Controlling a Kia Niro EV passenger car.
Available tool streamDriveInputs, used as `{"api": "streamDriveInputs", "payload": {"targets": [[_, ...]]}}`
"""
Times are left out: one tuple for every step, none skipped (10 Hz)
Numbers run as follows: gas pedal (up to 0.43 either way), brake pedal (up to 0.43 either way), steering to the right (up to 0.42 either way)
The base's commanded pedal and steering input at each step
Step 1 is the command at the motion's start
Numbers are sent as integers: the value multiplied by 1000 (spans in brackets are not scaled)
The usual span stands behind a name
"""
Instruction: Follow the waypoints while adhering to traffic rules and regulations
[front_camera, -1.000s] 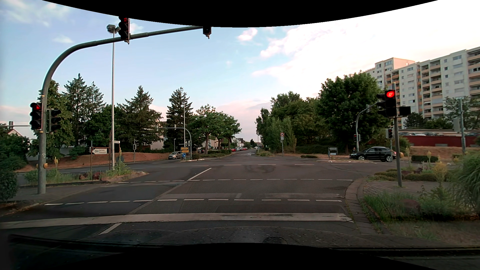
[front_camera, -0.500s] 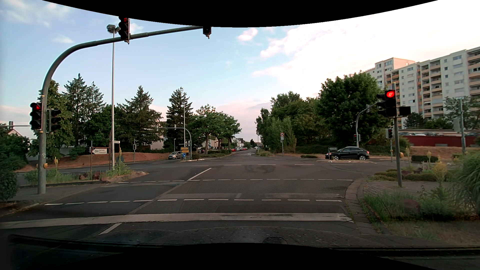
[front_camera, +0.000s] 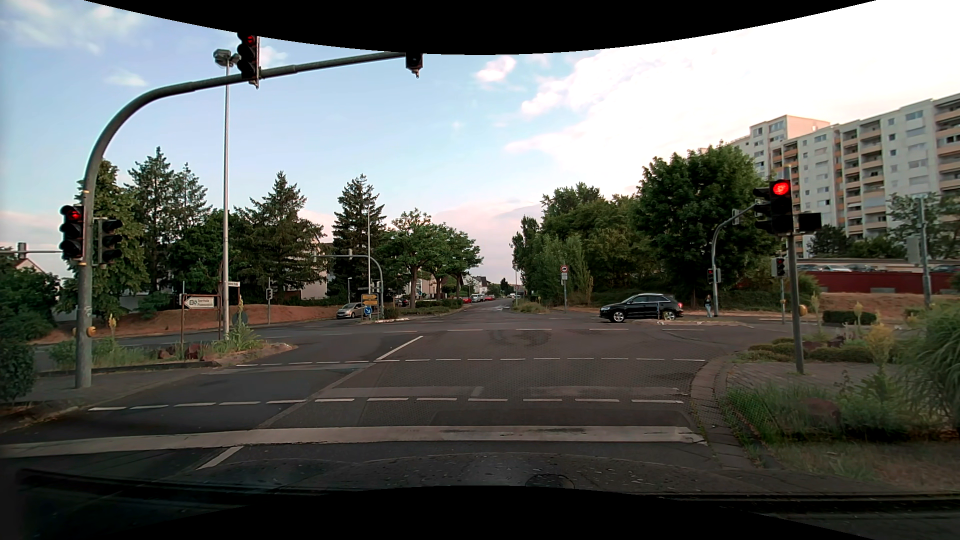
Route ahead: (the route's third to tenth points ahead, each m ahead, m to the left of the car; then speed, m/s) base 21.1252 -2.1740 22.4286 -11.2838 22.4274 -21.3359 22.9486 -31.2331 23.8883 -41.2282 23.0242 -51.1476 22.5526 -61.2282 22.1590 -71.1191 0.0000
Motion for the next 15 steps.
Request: {"api": "streamDriveInputs", "payload": {"targets": [[0, 262, 44], [0, 262, 44], [0, 262, 44], [0, 262, 44], [0, 262, 44], [0, 262, 44], [0, 262, 44], [0, 262, 44], [0, 262, 44], [0, 262, 44], [0, 262, 44], [0, 262, 44], [0, 262, 44], [0, 262, 44], [0, 262, 44]]}}
